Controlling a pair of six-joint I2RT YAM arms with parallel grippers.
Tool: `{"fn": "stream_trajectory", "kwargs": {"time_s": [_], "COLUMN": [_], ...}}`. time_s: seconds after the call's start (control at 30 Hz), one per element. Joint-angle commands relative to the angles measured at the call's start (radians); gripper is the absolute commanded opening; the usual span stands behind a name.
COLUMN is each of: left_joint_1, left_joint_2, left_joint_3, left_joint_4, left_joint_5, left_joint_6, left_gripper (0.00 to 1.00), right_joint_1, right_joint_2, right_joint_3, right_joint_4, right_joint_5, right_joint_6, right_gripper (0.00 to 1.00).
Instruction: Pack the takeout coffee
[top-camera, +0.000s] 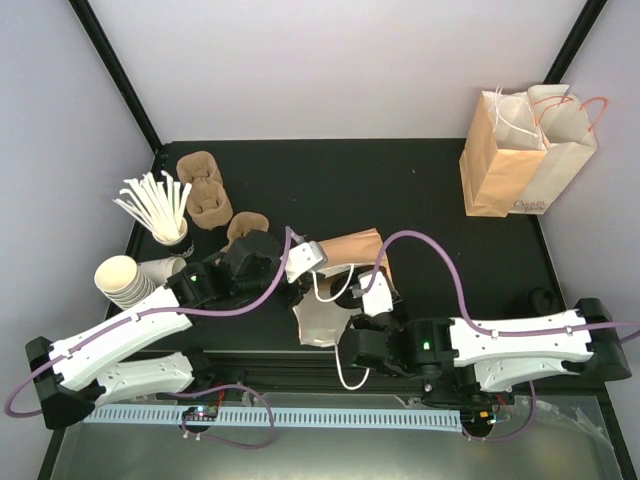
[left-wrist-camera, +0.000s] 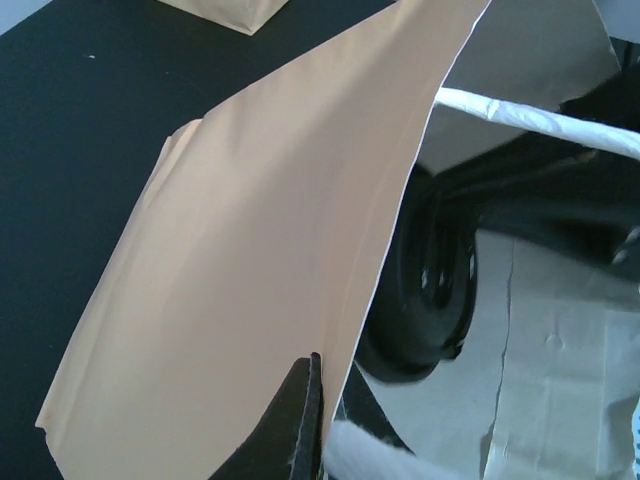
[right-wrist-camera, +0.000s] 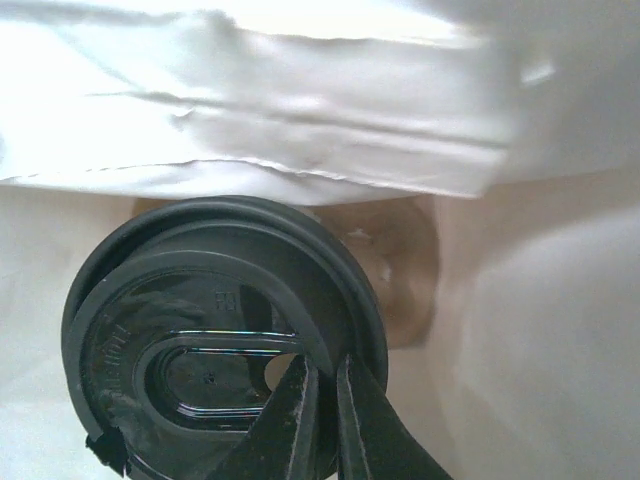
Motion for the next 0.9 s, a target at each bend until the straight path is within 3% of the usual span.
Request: {"fn": "stream_trajectory", "kwargs": {"time_s": [0.0,0.17,0.3,0.57,0.7,0.87], "left_joint_1": [-0.014,-0.015,-0.016,-0.015,-0.013,-0.015], "left_joint_2": [-0.002,-0.006,0.000,0.023,0.068,0.094], "left_joint_3": [0.038,0.035,0.030,0.021,0.074,0.109], "left_joint_4": [0.058,0.083,0.095,0.138,0.079,0.026], "left_joint_5": [0.059,0.088,0.104,0.015,-0.034,-0.004], "left_joint_6": [-0.054,-0.090,-0.126,-0.241,-0.275,-0.235], "left_gripper": [0.02,0.02,0.02,0.02,0.02,0.01], "right_joint_1": [-0.003,-0.011,-0.050,-0.062,-0.061,-0.084], "right_joint_2": [0.039,0.027,0.047,0.122,0.096,0.101], "right_joint_3": [-0.056,-0.192,-0.262,-0.303,-0.350,-0.292], "right_joint_4": [0.271,0.604,0.738,0.869,0.955,0.830], "right_joint_5": [0.032,-0.004,-0.049,-0.088,-0.141,-0.213], "right_joint_6": [-0.132,-0.262,-0.282,-0.361,-0.453,-0.428], "right_gripper": [0.01,0.01,0.01,0.01,0.01,0.01]}}
